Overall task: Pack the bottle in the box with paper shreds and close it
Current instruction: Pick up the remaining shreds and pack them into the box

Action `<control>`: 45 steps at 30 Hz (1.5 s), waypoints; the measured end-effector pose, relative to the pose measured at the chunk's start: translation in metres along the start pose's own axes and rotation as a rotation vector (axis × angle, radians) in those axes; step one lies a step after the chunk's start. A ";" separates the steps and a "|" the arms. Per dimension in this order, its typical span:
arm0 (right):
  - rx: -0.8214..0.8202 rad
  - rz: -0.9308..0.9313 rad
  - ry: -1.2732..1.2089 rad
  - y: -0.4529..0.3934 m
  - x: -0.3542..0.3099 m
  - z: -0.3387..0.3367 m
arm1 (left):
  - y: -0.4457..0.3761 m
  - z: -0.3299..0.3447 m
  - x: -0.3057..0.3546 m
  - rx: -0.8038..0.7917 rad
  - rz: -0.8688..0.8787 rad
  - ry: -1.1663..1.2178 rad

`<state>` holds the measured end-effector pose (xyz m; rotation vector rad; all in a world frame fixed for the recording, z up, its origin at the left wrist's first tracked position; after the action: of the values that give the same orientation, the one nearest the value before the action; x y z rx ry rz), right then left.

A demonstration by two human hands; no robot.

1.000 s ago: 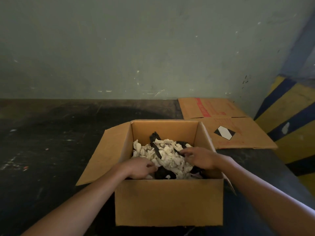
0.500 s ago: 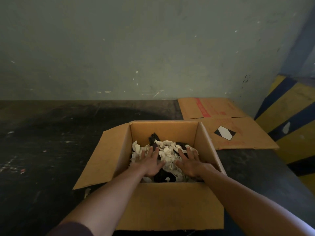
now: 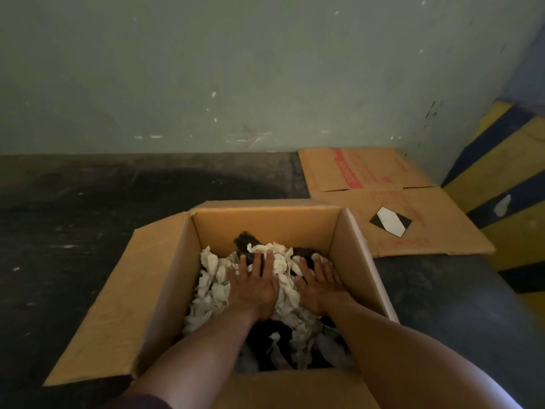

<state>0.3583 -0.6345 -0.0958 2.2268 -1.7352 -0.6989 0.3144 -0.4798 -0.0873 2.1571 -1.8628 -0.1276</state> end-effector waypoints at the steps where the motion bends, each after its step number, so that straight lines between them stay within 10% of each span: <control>1: -0.007 0.007 0.020 -0.002 0.003 0.004 | -0.002 0.002 0.003 0.013 0.014 -0.020; 18: -0.157 -0.107 -0.158 0.043 -0.015 -0.048 | 0.033 -0.039 -0.022 -0.104 0.005 -0.046; 34: -0.475 -0.100 0.296 0.080 0.000 0.006 | 0.080 0.003 -0.049 -0.486 0.135 -0.302; 41: -0.304 -0.201 0.027 0.122 -0.013 -0.054 | 0.112 -0.070 -0.050 -0.241 0.152 -0.028; 45: 0.231 -0.341 -0.553 0.167 0.008 -0.096 | 0.145 -0.114 -0.075 0.287 0.171 0.081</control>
<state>0.2668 -0.6972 0.0619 2.7123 -1.7382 -1.3615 0.1928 -0.4067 0.0519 2.1268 -2.1146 0.2745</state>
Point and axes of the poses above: each hand's wrist, its own y-axis away from the middle knuckle, its own z-axis out of the palm, x = y × z, the point moved 3 cm from there along -y, towards the middle knuckle, and after that the axes turned 3 degrees about -y, right-handed, at the moved point
